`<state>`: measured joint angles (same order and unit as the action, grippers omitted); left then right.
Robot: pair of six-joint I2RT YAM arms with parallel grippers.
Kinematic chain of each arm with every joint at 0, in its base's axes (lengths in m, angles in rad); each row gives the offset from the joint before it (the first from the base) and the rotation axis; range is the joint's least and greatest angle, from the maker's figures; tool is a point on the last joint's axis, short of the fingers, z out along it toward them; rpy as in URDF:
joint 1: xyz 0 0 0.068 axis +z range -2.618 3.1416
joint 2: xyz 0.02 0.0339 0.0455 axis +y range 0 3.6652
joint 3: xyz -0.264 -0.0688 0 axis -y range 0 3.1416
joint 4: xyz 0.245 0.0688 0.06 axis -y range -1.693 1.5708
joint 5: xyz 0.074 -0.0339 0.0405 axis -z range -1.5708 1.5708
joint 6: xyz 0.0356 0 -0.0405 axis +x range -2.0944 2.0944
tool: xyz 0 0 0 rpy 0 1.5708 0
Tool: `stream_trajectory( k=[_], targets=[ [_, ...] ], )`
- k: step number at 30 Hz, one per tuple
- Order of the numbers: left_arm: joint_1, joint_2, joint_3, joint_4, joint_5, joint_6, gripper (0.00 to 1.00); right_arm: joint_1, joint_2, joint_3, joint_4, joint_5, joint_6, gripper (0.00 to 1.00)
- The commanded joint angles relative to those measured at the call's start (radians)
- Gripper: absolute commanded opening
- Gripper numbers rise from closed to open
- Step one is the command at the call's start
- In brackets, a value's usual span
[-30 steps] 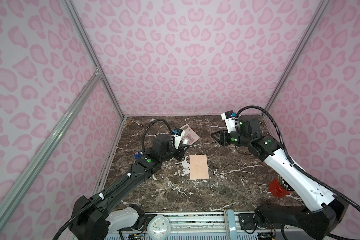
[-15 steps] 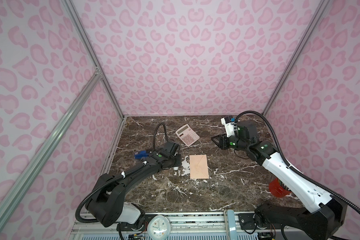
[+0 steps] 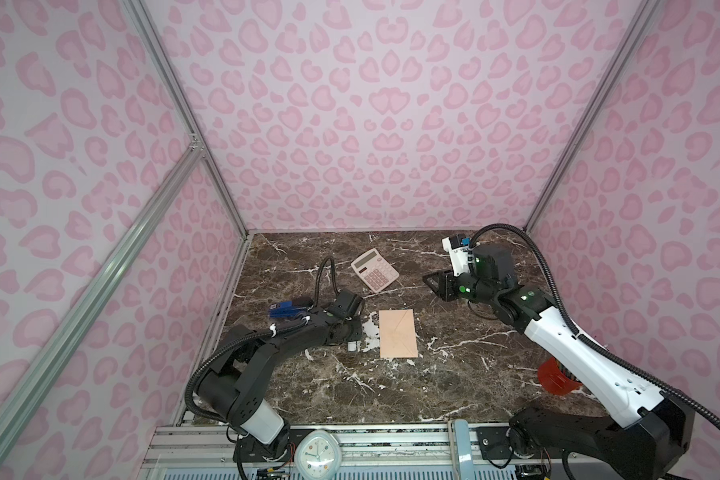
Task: Place the letter into the envelope and seal it
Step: 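Lower the capped glue stick with the left gripper and lay it beside the envelope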
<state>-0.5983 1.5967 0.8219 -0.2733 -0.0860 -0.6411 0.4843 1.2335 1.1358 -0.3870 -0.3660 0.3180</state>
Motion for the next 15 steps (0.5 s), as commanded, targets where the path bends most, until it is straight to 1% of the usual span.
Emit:
stream_trajectory(
  k=[1, 10, 11, 15],
  targets=[
    [0.0, 0.006, -0.024, 0.075, -0.053, 0.017, 0.34, 0.002, 0.0, -0.007, 0.028, 0.015, -0.009, 0.37],
    [0.0, 0.018, -0.034, 0.093, -0.038, 0.021, 0.35, 0.002, 0.003, 0.001, 0.021, 0.019, -0.017, 0.37],
    [0.0, 0.018, -0.035, 0.091, -0.037, 0.023, 0.4, 0.002, 0.004, 0.002, 0.019, 0.019, -0.017, 0.37],
    [0.001, 0.004, -0.029, 0.091, -0.028, 0.03, 0.45, 0.002, 0.007, 0.007, 0.014, 0.021, -0.023, 0.37]
  ],
)
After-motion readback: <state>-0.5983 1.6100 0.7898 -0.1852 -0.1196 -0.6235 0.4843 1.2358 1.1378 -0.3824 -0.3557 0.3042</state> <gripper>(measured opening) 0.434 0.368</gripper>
